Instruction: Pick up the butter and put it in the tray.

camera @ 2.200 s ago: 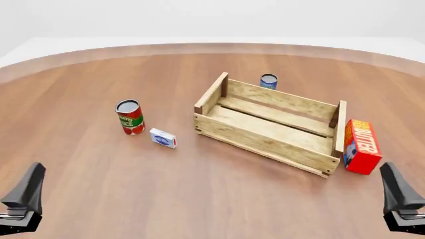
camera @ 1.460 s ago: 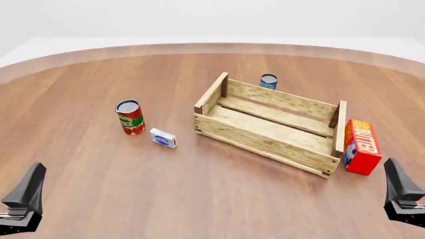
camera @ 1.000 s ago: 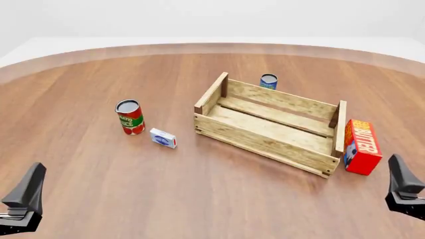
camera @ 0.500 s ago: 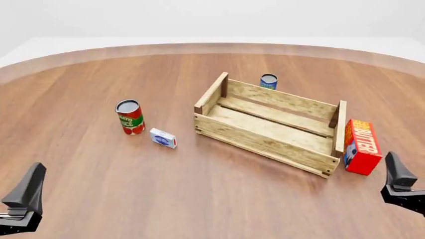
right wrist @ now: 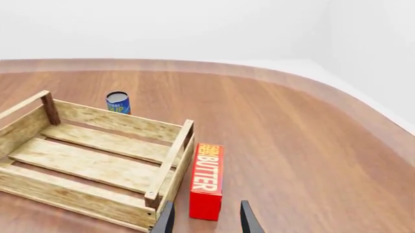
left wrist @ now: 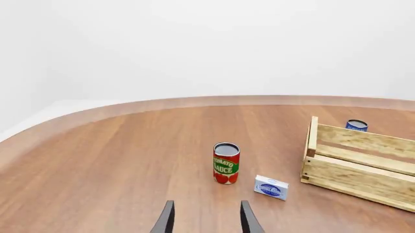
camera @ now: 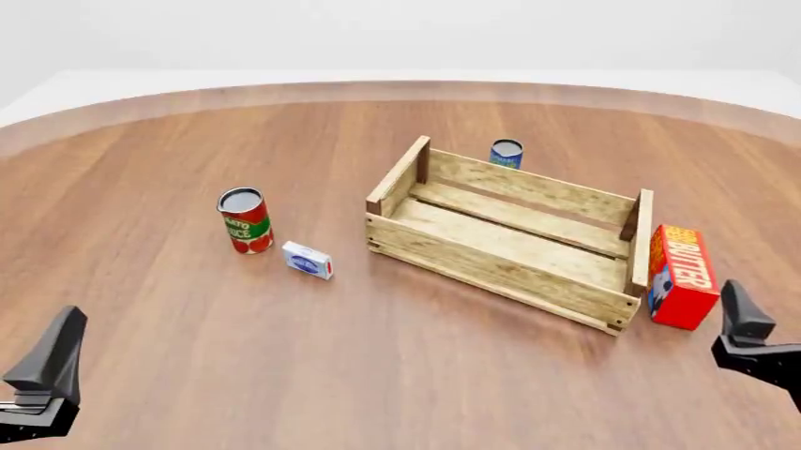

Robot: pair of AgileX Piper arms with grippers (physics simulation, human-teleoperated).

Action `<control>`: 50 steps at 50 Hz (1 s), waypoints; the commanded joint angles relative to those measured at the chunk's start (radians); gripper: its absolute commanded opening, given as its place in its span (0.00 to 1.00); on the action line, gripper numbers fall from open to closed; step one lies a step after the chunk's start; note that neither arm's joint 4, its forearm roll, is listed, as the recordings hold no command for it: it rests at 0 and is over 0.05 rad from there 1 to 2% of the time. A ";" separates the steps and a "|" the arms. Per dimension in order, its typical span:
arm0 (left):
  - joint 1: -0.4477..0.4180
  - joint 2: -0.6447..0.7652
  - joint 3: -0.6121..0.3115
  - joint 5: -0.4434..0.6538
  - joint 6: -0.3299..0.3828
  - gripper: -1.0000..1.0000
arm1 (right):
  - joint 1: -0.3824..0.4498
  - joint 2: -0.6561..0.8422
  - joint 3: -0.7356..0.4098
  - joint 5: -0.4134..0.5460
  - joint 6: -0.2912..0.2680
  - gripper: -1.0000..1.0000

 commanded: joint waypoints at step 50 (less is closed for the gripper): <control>0.000 0.000 0.000 0.000 0.000 1.00 | -0.011 0.484 0.000 -0.425 0.004 1.00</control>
